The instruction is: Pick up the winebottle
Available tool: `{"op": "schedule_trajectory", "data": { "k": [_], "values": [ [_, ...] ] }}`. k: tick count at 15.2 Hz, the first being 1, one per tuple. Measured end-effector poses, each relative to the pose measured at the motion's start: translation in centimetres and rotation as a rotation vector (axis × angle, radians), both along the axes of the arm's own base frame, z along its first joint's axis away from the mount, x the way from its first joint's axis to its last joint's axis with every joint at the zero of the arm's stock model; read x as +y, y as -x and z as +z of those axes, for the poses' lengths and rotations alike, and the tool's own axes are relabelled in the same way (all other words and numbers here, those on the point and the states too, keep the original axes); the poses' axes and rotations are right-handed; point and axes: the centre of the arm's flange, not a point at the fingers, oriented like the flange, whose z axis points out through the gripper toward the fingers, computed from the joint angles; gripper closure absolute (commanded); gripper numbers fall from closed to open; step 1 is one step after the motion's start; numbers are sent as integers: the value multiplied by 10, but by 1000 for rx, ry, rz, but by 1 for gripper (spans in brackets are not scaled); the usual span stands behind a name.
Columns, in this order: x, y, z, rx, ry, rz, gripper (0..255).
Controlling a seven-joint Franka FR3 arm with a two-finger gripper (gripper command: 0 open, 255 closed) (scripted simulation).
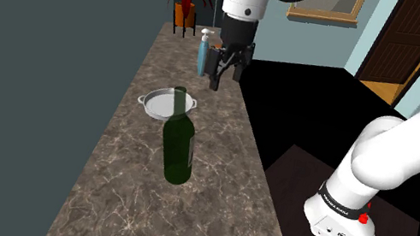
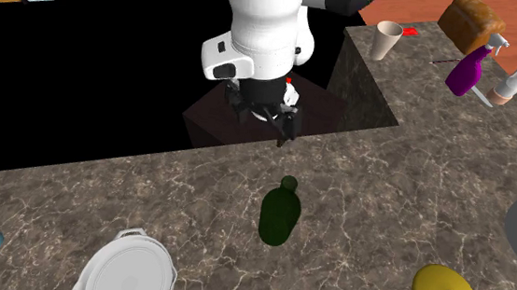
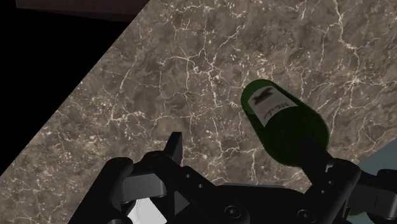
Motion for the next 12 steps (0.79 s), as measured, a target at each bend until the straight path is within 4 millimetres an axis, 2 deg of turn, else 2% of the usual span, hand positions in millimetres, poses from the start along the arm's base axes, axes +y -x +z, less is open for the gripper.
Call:
{"op": "schedule_trajectory", "data": {
  "k": [7,9,12],
  "values": [
    [84,-33,0,-47,-4,-12,0],
    [98,-37,-3,-54,-6,-15,0],
    [101,-38,-16,-57,-6,-16,0]
  ]
}}
